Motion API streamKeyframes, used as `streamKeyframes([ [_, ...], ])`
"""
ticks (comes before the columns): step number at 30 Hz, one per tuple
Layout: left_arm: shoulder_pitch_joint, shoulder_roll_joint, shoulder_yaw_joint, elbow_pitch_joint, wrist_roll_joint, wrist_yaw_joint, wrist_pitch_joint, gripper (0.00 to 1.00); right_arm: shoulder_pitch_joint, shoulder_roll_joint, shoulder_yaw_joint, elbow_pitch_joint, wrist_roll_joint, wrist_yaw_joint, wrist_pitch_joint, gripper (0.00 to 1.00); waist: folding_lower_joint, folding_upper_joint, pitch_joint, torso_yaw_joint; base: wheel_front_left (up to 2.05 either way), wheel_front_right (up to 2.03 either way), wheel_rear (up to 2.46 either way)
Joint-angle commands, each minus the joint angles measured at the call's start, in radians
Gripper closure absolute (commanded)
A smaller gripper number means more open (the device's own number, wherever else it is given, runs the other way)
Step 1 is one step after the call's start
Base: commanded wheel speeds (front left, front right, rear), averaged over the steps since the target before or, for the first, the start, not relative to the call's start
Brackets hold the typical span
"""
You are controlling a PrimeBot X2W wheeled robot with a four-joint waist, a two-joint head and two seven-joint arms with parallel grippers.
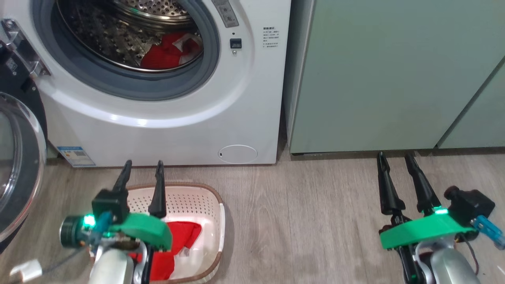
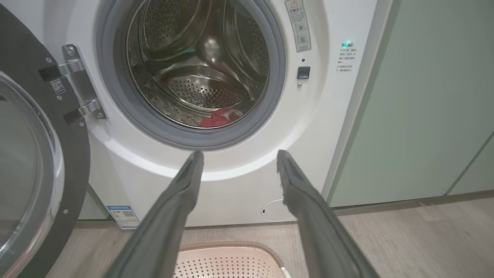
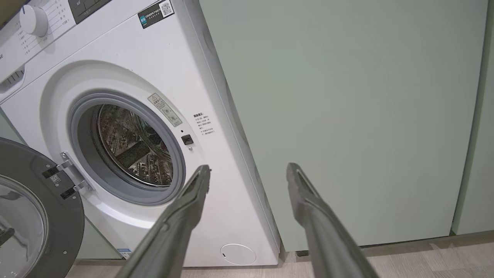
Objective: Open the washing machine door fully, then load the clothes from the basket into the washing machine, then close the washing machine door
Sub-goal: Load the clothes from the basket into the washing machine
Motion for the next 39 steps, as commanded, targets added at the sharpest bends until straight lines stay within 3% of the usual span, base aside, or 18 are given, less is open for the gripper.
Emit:
streamKeyframes([
  [1,-0.010,-0.002,0.044,-0.061,0.003,0.010,-0.012,0.00,-0.011,0.000,0.019,-0.037,0.003,0.000,-0.006,0.00,0.0001,-0.0001,-0.007,0.001,0.00,0.00,0.00],
  [10,0.079,-0.015,0.045,-0.143,0.046,0.032,-0.012,0.00,0.004,0.004,0.023,-0.034,0.004,0.000,-0.006,0.00,0.0001,-0.0001,-0.023,-0.001,0.00,0.00,0.00],
  [39,0.060,-0.017,0.008,-0.115,0.023,0.044,-0.012,0.00,0.007,0.008,0.034,-0.027,0.005,0.000,-0.006,0.00,0.0001,-0.0001,-0.018,0.016,0.00,0.00,0.00],
])
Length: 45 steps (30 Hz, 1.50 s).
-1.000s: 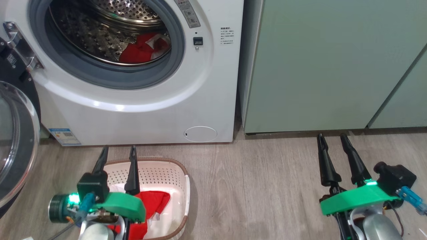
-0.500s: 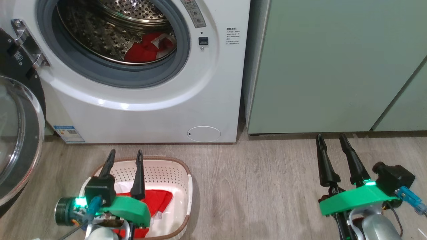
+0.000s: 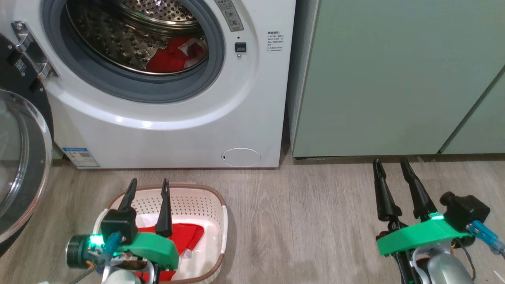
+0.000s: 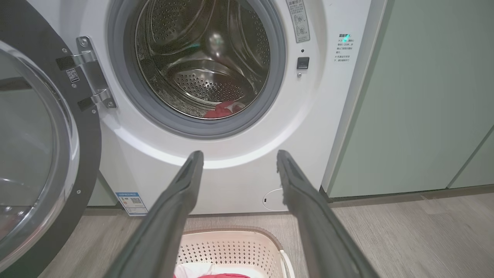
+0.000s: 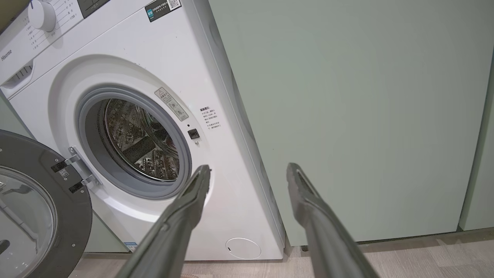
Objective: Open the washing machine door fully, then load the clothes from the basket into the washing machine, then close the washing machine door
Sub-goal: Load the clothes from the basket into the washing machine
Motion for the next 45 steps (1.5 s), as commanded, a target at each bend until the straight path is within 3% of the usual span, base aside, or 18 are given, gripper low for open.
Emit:
streamKeyframes([
  [1,-0.053,-0.001,0.026,-0.028,-0.006,0.003,-0.012,0.00,-0.018,0.004,0.024,-0.030,0.005,0.000,-0.006,0.00,0.0001,0.0000,0.000,0.000,0.00,0.00,0.00],
  [10,-0.052,-0.001,0.025,-0.016,-0.010,0.003,-0.012,0.00,-0.020,0.003,0.023,-0.031,0.003,0.000,-0.006,0.00,0.0001,0.0000,0.007,-0.003,0.00,0.00,0.00],
  [17,-0.062,-0.001,0.029,0.086,-0.027,0.000,-0.012,0.00,-0.030,-0.002,0.026,-0.036,0.000,0.000,-0.006,0.00,0.0001,0.0000,0.063,-0.015,0.00,0.00,0.00],
  [27,-0.254,0.016,0.062,0.425,-0.036,-0.039,-0.012,0.00,-0.110,-0.014,0.037,-0.075,-0.019,0.000,-0.006,0.00,0.0001,0.0000,0.331,-0.045,0.00,0.00,0.00],
  [37,-0.557,0.108,0.040,0.851,-0.010,-0.077,0.008,0.00,-0.191,0.000,0.062,-0.103,-0.007,0.000,-0.006,0.00,0.0001,0.0000,0.583,-0.106,0.00,0.00,0.00],
  [45,-0.706,0.180,0.018,1.015,0.004,-0.103,0.072,0.00,-0.234,0.010,0.080,-0.112,0.009,0.000,-0.006,0.00,0.0001,0.0000,0.708,-0.164,0.00,0.00,0.00],
])
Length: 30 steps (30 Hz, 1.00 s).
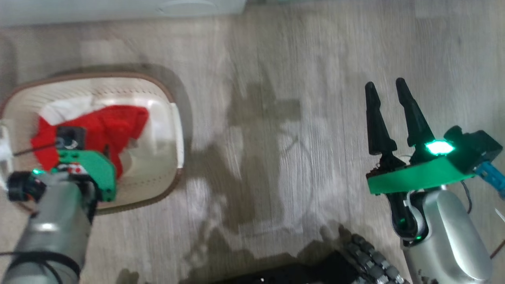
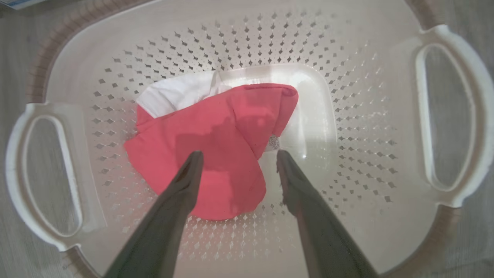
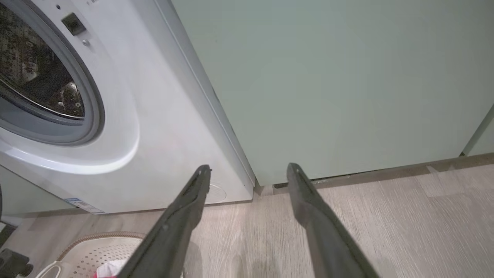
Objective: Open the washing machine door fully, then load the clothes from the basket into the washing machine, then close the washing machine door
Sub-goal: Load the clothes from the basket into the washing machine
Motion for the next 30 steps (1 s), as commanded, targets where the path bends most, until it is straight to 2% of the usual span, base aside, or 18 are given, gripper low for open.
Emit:
streamKeyframes([
  [1,-0.016,0.053,0.023,0.005,-0.002,0.002,0.007,0.00,0.000,0.009,0.026,-0.033,0.009,0.000,-0.006,0.00,-0.0003,0.0000,0.080,-0.055,0.00,0.00,0.00],
  [5,-0.072,0.098,0.008,0.031,0.011,0.009,0.049,0.00,-0.020,0.010,0.040,-0.041,0.042,0.000,-0.006,0.00,-0.0003,0.0000,0.143,-0.083,0.00,0.00,0.00],
  [12,-0.142,0.179,-0.023,0.051,0.030,-0.028,0.124,0.00,-0.051,0.010,0.071,-0.046,0.129,0.000,-0.006,0.00,-0.0003,0.0000,0.234,-0.137,0.00,0.00,0.00],
  [15,-0.161,0.213,-0.032,0.055,0.036,-0.029,0.158,0.00,-0.066,0.010,0.100,-0.044,0.156,0.000,-0.006,0.00,-0.0003,0.0000,0.266,-0.170,0.00,0.00,0.00],
  [19,-0.186,0.258,-0.029,0.060,0.029,-0.008,0.247,0.00,-0.082,0.010,0.121,-0.053,0.192,0.000,-0.006,0.00,-0.0003,0.0000,0.306,-0.207,0.00,0.00,0.00],
  [25,-0.212,0.324,-0.051,0.062,0.049,0.024,0.301,0.00,-0.087,0.010,0.138,-0.071,0.220,0.000,-0.006,0.00,-0.0003,0.0000,0.350,-0.246,0.00,0.00,0.00],
  [30,-0.234,0.339,-0.090,0.063,0.081,0.050,0.323,0.00,-0.079,0.010,0.145,-0.086,0.224,0.000,-0.006,0.00,-0.0003,0.0000,0.371,-0.243,0.00,0.00,0.00],
])
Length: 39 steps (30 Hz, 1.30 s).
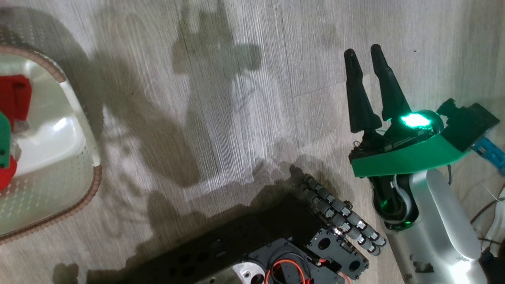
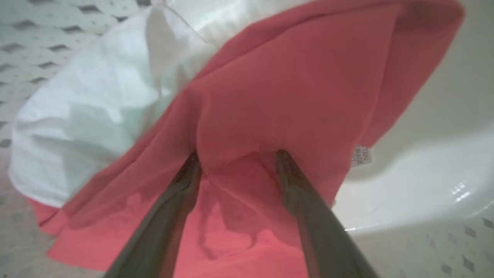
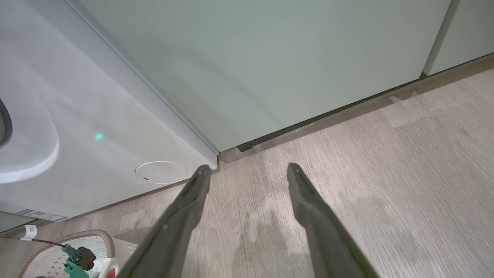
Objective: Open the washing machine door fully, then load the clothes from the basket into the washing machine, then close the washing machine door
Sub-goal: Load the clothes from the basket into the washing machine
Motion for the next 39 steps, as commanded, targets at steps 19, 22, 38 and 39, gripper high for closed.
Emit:
streamKeyframes([
  [19,0.018,-0.003,0.014,0.000,-0.050,0.030,0.094,0.00,0.046,-0.001,0.002,-0.044,0.038,0.000,-0.006,0.00,-0.0001,0.0000,0.038,0.025,0.00,0.00,0.00],
  [22,0.016,-0.008,0.018,0.000,-0.061,0.037,0.096,0.00,0.044,-0.001,-0.002,-0.048,0.033,0.000,-0.006,0.00,-0.0001,0.0000,0.043,0.030,0.00,0.00,0.00],
  [38,0.040,-0.017,0.043,0.000,-0.131,0.019,0.097,1.00,0.006,-0.001,0.013,-0.035,0.005,0.000,-0.006,0.00,-0.0001,0.0000,0.033,0.029,0.00,0.00,0.00],
  [39,0.042,-0.016,0.045,0.000,-0.134,0.020,0.096,1.00,0.001,-0.001,0.014,-0.035,0.006,0.000,-0.006,0.00,-0.0001,0.0000,0.028,0.026,0.00,0.00,0.00],
])
